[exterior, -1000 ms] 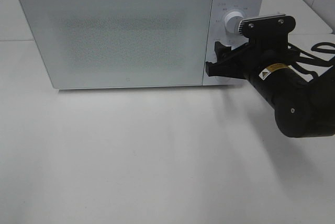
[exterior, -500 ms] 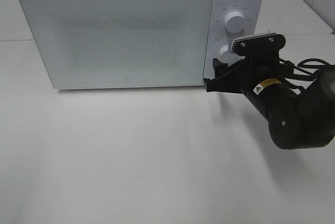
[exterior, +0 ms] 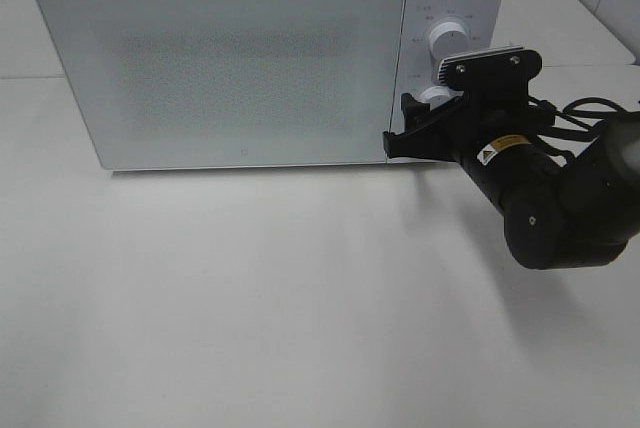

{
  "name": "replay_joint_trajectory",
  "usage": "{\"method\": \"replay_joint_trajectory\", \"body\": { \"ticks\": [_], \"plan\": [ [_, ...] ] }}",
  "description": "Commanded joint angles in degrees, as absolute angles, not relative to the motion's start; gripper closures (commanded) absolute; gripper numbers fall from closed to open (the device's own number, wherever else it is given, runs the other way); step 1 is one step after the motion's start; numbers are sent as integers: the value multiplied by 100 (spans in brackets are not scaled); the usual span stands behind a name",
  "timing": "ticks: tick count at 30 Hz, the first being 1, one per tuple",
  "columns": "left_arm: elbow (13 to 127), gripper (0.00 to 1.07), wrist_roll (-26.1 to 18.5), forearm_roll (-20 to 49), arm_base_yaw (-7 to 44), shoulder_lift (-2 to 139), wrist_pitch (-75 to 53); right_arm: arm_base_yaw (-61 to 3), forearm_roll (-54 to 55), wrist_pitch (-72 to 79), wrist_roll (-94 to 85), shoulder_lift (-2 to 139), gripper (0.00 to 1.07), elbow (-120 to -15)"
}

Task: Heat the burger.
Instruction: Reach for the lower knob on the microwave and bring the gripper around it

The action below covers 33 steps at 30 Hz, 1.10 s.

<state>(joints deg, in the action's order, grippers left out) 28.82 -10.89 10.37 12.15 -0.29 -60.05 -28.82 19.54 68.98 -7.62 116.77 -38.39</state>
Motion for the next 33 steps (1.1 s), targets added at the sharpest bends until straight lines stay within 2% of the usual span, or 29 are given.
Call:
{"method": "replay_joint_trajectory", "body": {
  "ticks": [1, 12, 24, 33],
  "plan": [
    [2865, 106, -1066, 1071, 1215, -120, -5947, -2853, 1902, 7196, -733, 11654, 41, -3942],
    [2865, 106, -1066, 1071, 1215, -120, -5947, -2853, 1925, 7196, -733, 11935, 41, -3959],
    [2865, 106, -1066, 1071, 1215, -120, -5947, -2853, 1948, 7638, -733, 11935, 49, -3959],
    [2865, 106, -1066, 1071, 1215, -120, -5947, -2853, 1948, 7895, -733, 11923, 48, -3936]
  ]
}}
